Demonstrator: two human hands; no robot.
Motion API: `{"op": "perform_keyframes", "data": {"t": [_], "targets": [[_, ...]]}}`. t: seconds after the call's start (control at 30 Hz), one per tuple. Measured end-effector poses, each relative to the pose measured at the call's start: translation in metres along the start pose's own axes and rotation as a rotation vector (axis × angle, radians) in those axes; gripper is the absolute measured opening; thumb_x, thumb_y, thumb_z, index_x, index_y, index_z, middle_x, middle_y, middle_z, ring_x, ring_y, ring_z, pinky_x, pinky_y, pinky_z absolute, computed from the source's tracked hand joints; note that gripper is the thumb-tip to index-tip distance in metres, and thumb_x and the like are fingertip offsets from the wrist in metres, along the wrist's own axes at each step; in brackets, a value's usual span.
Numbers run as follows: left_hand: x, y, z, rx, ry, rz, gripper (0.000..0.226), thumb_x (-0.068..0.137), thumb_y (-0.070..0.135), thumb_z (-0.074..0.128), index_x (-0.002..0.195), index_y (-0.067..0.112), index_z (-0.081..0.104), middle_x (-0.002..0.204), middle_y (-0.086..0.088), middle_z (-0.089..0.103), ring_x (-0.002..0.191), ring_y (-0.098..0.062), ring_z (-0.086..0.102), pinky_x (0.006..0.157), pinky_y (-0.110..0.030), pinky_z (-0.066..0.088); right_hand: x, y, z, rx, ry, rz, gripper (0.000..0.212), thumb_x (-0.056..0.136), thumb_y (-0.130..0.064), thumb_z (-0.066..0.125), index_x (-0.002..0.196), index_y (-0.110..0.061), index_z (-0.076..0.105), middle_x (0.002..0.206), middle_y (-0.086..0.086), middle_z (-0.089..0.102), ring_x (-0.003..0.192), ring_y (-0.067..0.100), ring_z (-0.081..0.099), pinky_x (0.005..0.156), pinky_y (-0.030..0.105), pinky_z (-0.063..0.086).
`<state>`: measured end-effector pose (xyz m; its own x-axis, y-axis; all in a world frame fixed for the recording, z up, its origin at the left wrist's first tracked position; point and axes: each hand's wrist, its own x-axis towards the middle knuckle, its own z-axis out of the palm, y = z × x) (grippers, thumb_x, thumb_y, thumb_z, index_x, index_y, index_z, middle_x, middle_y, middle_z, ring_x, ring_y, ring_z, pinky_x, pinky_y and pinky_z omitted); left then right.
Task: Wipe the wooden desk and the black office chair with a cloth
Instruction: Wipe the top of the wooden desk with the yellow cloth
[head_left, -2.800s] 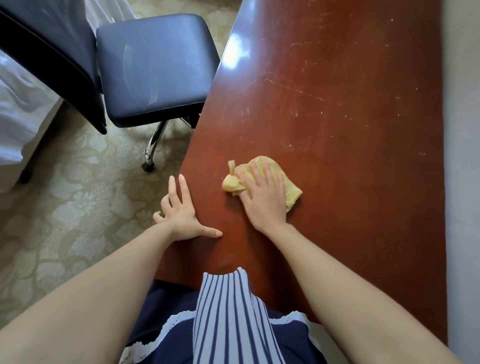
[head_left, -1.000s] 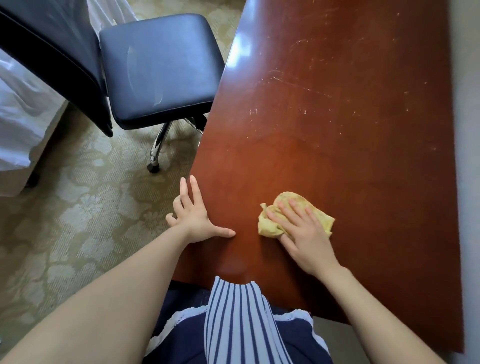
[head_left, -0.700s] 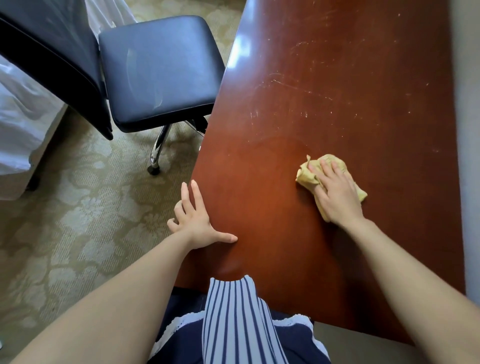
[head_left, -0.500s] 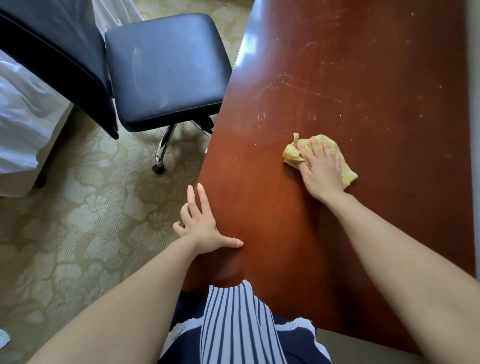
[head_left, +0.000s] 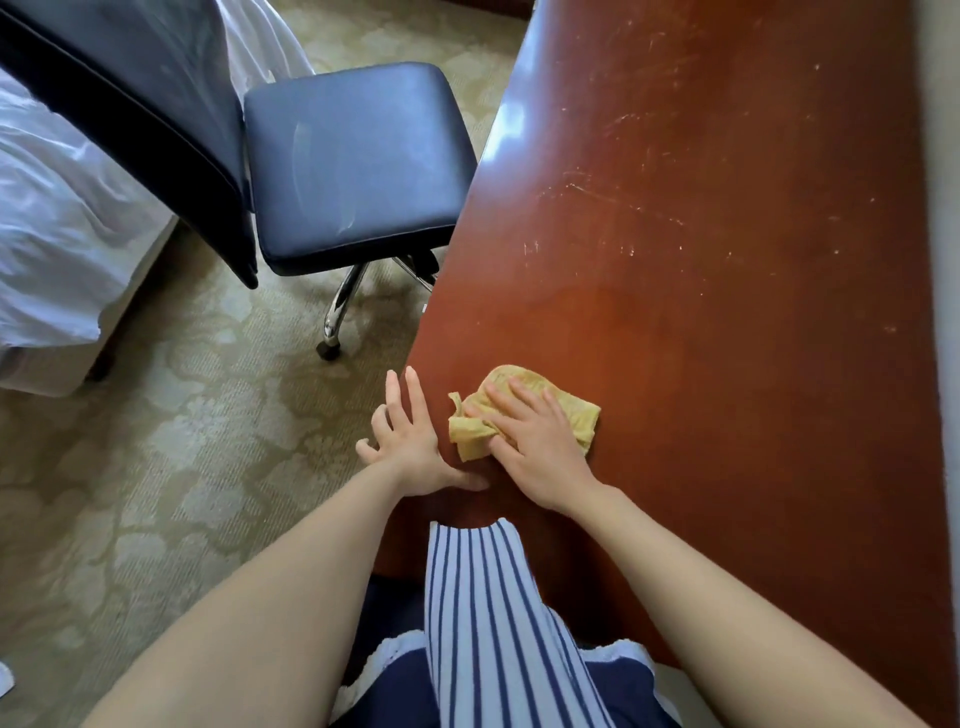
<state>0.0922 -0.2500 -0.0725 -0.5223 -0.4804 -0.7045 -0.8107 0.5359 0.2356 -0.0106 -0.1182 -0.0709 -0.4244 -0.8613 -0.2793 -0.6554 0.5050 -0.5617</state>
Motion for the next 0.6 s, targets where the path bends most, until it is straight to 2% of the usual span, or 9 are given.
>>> {"op": "perform_keyframes", "data": {"t": [0.07,0.1,0.13,0.23,0.3,0.37,0.47,0.53,0.6], "targets": [[0.000,-0.001,0.001,-0.002,0.015,0.004,0.158,0.045,0.074,0.076,0.129,0.026,-0.049,0.143,0.002,-0.045,0.143,-0.029,-0.007,0.107,-0.053,0.020,-0.021,-0.005,-0.007,0.325,-0.007,0.111,0.035,0.100,-0.021,0.040,0.131,-0.027,0.055,0.138,-0.016,0.046,0.136,0.005,0.026,0.111,0.017,0.011],[0.000,-0.002,0.002,0.001,0.025,0.006,0.156,0.048,0.071,0.077,0.131,0.026,-0.047,0.144,0.002,-0.044,0.143,-0.029,-0.006,0.107,-0.052,0.021,-0.031,-0.007,-0.013,0.535,-0.002,0.212,0.031,0.100,-0.020,0.040,0.122,-0.026,0.061,0.124,-0.019,0.053,0.127,0.004,0.037,0.102,0.009,0.022],[0.000,-0.003,0.003,0.000,0.036,0.009,0.153,0.052,0.066,0.079,0.133,0.026,-0.045,0.145,0.002,-0.042,0.143,-0.029,-0.005,0.107,-0.052,0.021,-0.039,-0.008,-0.021,0.750,0.015,0.315,0.026,0.100,-0.021,0.040,0.111,-0.027,0.063,0.114,-0.019,0.059,0.119,0.007,0.047,0.093,0.007,0.032],[-0.002,-0.007,0.006,-0.084,0.112,0.042,0.139,0.061,0.052,0.082,0.144,0.030,-0.028,0.151,0.003,-0.034,0.145,-0.025,-0.005,0.111,-0.053,0.016,-0.058,-0.003,-0.042,1.328,0.052,0.467,0.030,0.102,-0.030,0.037,0.116,-0.019,0.061,0.117,0.000,0.067,0.114,0.017,0.060,0.098,0.030,0.045],[-0.009,-0.008,0.013,-0.163,0.204,0.103,0.126,0.063,0.043,0.082,0.150,0.034,-0.009,0.153,0.001,-0.031,0.145,-0.022,-0.011,0.114,-0.057,0.007,-0.068,0.000,-0.053,1.593,0.063,0.482,0.039,0.102,-0.037,0.035,0.125,-0.015,0.057,0.123,0.004,0.065,0.114,0.019,0.061,0.095,0.038,0.047],[-0.020,-0.005,0.025,-0.219,0.355,0.201,0.105,0.066,0.035,0.080,0.149,0.035,0.016,0.156,0.000,-0.021,0.145,-0.022,-0.010,0.113,-0.058,0.003,-0.074,0.000,-0.060,1.721,0.082,0.460,0.045,0.101,-0.041,0.033,0.129,-0.013,0.054,0.125,0.008,0.063,0.115,0.022,0.060,0.092,0.041,0.049],[-0.038,0.001,0.041,-0.302,0.547,0.336,0.054,0.073,0.031,0.077,0.122,0.029,0.056,0.153,-0.004,0.021,0.142,-0.027,0.010,0.114,-0.052,0.009,-0.080,-0.001,-0.059,1.828,0.174,0.436,0.051,0.100,-0.043,0.032,0.132,-0.009,0.051,0.128,0.013,0.060,0.118,0.027,0.058,0.097,0.044,0.046],[-0.046,0.004,0.046,-0.321,0.591,0.398,0.024,0.076,0.025,0.075,0.098,0.023,0.067,0.139,-0.003,0.043,0.135,-0.028,0.025,0.110,-0.045,0.016,-0.084,-0.002,-0.055,1.873,0.236,0.435,0.053,0.100,-0.044,0.032,0.133,-0.007,0.050,0.128,0.016,0.059,0.119,0.029,0.056,0.101,0.046,0.041],[-0.051,0.006,0.046,-0.343,0.608,0.417,0.010,0.077,0.018,0.074,0.086,0.021,0.070,0.127,0.000,0.053,0.128,-0.025,0.033,0.104,-0.039,0.019,-0.090,-0.003,-0.050,1.916,0.310,0.441,0.053,0.100,-0.046,0.032,0.131,-0.008,0.051,0.127,0.017,0.060,0.118,0.031,0.057,0.101,0.048,0.041]]}}
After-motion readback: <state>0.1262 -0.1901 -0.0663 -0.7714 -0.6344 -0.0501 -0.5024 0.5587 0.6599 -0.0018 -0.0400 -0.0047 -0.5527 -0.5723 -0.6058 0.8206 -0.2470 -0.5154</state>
